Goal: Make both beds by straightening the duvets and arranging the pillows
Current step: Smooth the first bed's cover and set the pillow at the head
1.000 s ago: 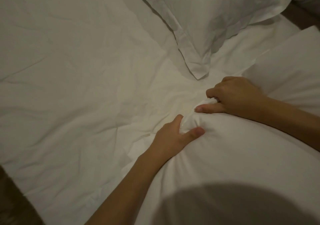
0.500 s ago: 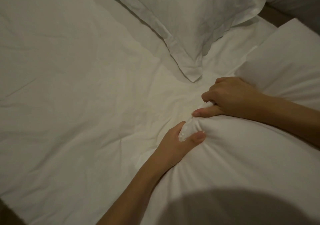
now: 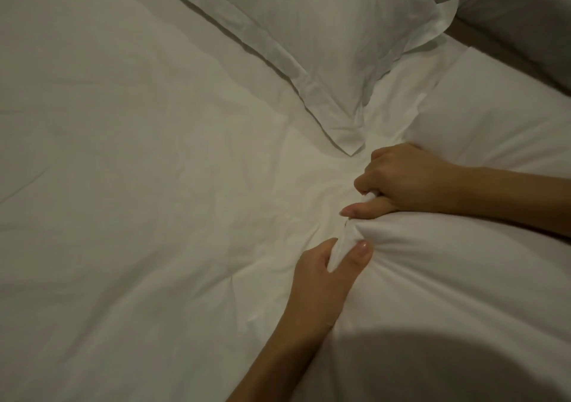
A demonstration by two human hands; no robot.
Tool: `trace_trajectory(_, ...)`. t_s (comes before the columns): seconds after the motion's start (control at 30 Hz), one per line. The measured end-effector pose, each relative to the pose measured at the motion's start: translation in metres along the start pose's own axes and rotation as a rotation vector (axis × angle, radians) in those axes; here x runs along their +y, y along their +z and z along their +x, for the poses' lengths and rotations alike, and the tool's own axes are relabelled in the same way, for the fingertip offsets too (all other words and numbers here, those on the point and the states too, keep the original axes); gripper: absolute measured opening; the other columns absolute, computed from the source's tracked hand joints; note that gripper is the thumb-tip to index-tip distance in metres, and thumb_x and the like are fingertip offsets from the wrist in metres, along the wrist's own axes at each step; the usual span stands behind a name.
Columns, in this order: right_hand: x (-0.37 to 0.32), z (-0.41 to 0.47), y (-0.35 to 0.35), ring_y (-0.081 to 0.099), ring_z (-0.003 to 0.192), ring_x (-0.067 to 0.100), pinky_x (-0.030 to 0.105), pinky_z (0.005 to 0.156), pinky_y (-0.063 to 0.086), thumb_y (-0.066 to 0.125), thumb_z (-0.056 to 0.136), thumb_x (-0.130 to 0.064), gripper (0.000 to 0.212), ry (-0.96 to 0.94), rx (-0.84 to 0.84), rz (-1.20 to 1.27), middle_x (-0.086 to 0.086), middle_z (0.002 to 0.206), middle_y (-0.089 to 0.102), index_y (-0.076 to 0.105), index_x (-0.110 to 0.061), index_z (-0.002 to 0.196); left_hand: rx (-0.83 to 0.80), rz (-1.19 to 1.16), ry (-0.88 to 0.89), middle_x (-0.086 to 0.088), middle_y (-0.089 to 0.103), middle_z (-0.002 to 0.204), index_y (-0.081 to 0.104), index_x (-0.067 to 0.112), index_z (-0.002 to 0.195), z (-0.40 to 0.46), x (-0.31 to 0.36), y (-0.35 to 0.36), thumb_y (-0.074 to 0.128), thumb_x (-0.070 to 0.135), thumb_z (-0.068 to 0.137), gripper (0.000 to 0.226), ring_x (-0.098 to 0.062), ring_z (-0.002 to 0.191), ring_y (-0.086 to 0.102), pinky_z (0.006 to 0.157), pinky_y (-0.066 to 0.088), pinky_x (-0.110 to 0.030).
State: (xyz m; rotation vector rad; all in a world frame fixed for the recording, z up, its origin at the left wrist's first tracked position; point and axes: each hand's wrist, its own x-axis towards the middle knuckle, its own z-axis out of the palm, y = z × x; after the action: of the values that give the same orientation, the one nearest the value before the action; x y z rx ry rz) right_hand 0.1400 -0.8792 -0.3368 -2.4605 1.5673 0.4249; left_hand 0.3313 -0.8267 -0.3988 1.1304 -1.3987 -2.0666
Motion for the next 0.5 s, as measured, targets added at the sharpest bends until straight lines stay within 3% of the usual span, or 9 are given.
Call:
trace_trajectory(0.07,0.000,0.012,-0.002,0.051,0.054,0.019,0.024,0.049,0.023,0.007,0.077,-0.083,0.072,-0.021,0.033,-0.013,-0.003,0.044,0.044,0.029,-0.020,0.051,-0.002,-0.051,-0.006,0.001,0.067,0.072,0.066,0.017,0.078,0.002,0.004,-0.010,0.053,0.059,0.073,0.044,-0.004,0.064,0.057,0.060,0.047,-0.015)
trace_trajectory(0.13,-0.002,0.025,-0.007,0.046,0.045,0.018,0.022,0.047,0.023,0.014,0.088,-0.075,0.070,-0.033,0.089,-0.043,-0.004,0.039,0.040,0.030,-0.019,0.050,-0.011,-0.111,0.013,0.004,0.056,0.058,0.061,0.015,0.065,0.005,0.010,-0.024,0.059,0.051,0.080,0.039,-0.003,0.055,0.048,0.053,0.040,-0.016)
trace_trajectory(0.23,-0.007,0.056,-0.022,0.044,0.044,0.017,0.025,0.040,0.029,0.019,0.092,-0.070,0.069,-0.006,0.112,-0.055,-0.005,0.037,0.040,0.033,-0.018,0.048,-0.044,-0.171,0.037,0.005,0.044,0.053,0.050,0.011,0.058,0.017,0.024,-0.059,0.063,0.045,0.084,0.045,-0.005,0.052,0.037,0.050,0.031,-0.019)
trace_trajectory(0.33,-0.011,0.107,-0.047,0.046,0.045,0.018,0.031,0.040,0.039,0.018,0.091,-0.071,0.069,0.052,0.104,-0.024,-0.004,0.038,0.042,0.032,-0.019,0.049,-0.059,-0.136,0.050,-0.002,0.050,0.057,0.056,0.002,0.065,0.039,0.047,-0.113,0.062,0.055,0.080,0.055,-0.007,0.054,0.041,0.051,0.035,-0.022)
trace_trajectory(0.5,-0.021,0.215,-0.106,0.047,0.045,0.024,0.029,0.047,0.035,0.011,0.084,-0.078,0.066,0.135,0.168,0.028,0.002,0.040,0.041,0.023,-0.023,0.050,-0.081,0.018,0.053,-0.005,0.064,0.066,0.064,0.008,0.072,0.079,0.113,-0.231,0.058,0.051,0.082,0.045,-0.003,0.057,0.049,0.054,0.041,-0.017)
